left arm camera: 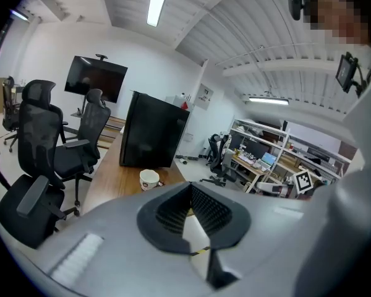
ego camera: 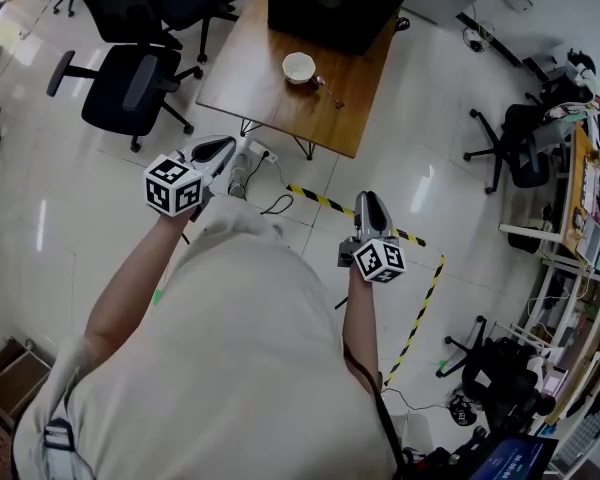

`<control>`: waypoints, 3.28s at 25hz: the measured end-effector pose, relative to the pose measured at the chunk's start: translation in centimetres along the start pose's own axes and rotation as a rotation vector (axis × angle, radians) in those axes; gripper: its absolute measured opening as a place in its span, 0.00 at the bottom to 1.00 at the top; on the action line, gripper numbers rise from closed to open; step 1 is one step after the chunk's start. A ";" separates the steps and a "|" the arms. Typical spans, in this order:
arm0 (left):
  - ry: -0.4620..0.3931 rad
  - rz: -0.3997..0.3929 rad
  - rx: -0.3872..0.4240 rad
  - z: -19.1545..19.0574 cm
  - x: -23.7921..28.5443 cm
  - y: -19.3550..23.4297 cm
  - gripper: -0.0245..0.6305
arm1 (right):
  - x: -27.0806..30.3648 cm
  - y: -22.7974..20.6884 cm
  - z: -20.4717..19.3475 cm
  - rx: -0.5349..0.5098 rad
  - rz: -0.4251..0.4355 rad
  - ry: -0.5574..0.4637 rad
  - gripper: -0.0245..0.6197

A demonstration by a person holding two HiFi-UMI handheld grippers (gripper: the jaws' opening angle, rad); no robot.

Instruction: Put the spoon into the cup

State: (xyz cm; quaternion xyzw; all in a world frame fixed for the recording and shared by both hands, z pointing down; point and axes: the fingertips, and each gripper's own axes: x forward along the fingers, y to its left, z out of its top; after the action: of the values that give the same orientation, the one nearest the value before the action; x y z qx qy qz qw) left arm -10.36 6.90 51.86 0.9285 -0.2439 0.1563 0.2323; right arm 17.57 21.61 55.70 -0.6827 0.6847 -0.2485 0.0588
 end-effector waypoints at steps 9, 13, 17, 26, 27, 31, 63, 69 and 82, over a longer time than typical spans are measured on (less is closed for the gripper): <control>0.064 -0.111 0.045 5.3 6.0 6.1 0.04 | 7.0 1.2 2.8 0.007 -0.084 -0.001 0.16; 0.077 -0.146 0.057 7.2 8.4 9.1 0.04 | 10.4 1.0 3.2 0.021 -0.123 0.011 0.16; 0.093 -0.174 0.052 8.4 9.8 11.9 0.04 | 13.6 1.2 3.8 0.036 -0.157 0.019 0.16; 0.152 -0.256 0.047 8.8 11.8 16.6 0.04 | 18.4 0.7 3.9 0.058 -0.273 0.007 0.16; 0.160 -0.271 0.046 8.6 11.9 16.9 0.04 | 18.8 0.7 3.8 0.058 -0.286 0.006 0.16; 0.196 -0.315 0.033 8.1 12.7 17.7 0.04 | 19.9 1.0 3.7 0.067 -0.322 0.008 0.16; 0.131 -0.085 0.015 11.6 19.5 13.3 0.04 | 32.6 -10.7 -4.5 -0.552 0.047 0.607 0.27; 0.181 0.020 0.024 11.2 18.2 16.4 0.04 | 35.1 -10.5 -12.1 -0.587 0.134 0.756 0.27; 0.186 0.005 -0.019 12.5 17.4 16.0 0.04 | 35.7 -12.7 -14.7 -0.598 0.146 0.887 0.27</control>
State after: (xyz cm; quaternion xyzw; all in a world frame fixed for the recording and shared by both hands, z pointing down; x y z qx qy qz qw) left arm -2.08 -18.46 54.02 0.9073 -0.2248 0.2400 0.2621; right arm 20.73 -8.31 83.09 -0.4499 0.7304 -0.3022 -0.4158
